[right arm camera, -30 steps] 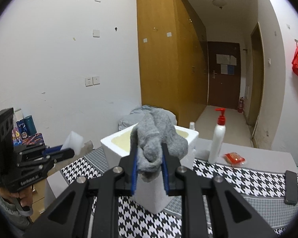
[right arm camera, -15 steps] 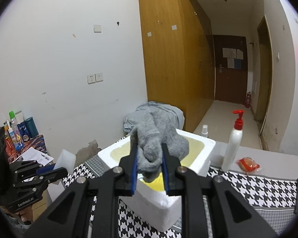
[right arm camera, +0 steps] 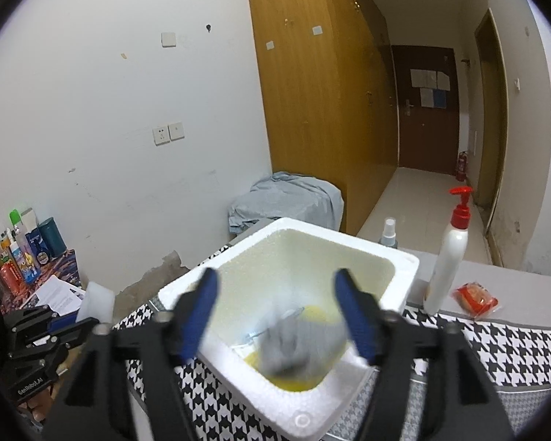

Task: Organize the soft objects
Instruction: 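Open the right tool to drop the grey sock into the box, then lower the white foam tube into the box with the left tool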

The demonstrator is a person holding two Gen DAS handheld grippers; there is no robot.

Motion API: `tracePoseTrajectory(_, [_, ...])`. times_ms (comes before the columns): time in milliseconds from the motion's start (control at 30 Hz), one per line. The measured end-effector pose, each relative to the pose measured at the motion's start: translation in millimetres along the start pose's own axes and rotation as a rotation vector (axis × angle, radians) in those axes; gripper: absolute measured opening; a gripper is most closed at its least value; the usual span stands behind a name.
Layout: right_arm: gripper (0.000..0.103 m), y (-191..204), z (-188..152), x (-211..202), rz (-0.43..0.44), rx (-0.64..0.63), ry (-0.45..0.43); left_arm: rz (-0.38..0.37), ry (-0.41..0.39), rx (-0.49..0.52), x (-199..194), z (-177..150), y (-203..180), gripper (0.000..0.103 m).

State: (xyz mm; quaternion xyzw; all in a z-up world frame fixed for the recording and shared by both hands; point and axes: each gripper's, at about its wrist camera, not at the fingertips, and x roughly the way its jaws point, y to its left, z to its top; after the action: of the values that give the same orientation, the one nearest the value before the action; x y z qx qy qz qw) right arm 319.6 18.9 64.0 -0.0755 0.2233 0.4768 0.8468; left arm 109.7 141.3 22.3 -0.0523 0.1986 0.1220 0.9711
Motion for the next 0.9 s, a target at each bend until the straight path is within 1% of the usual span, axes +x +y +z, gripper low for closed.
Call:
tracePoseTrajectory(33, [0.089,1,0,1,-0.009,-0.005,0.003,0.001,-0.001,-0.001,0,1,0,0.013])
tracePoseTrajectory(67, [0.098,1,0,1,-0.015,-0.008,0.002,0.001,-0.002,0.0,0,1,0,0.013])
tracePoseTrajectory(100, [0.102,2,-1,1,-0.015,-0.007,-0.005,0.001,-0.003,0.002,0,1,-1,0.013])
tracePoseTrajectory(200, [0.103,0,-1,-2,-0.002,0.008,-0.012,-0.002,-0.006,0.006,2,5,-1,0.013])
tracePoseTrajectory(500, [0.103,-10,-4,-13,-0.031,0.03,-0.024,-0.02,-0.018,0.027,6,15,-7,0.013])
tracePoseTrajectory(900, [0.103,-25,-12,-34,-0.071,0.038,-0.051,-0.072,-0.026,0.049,17,30,-14,0.013])
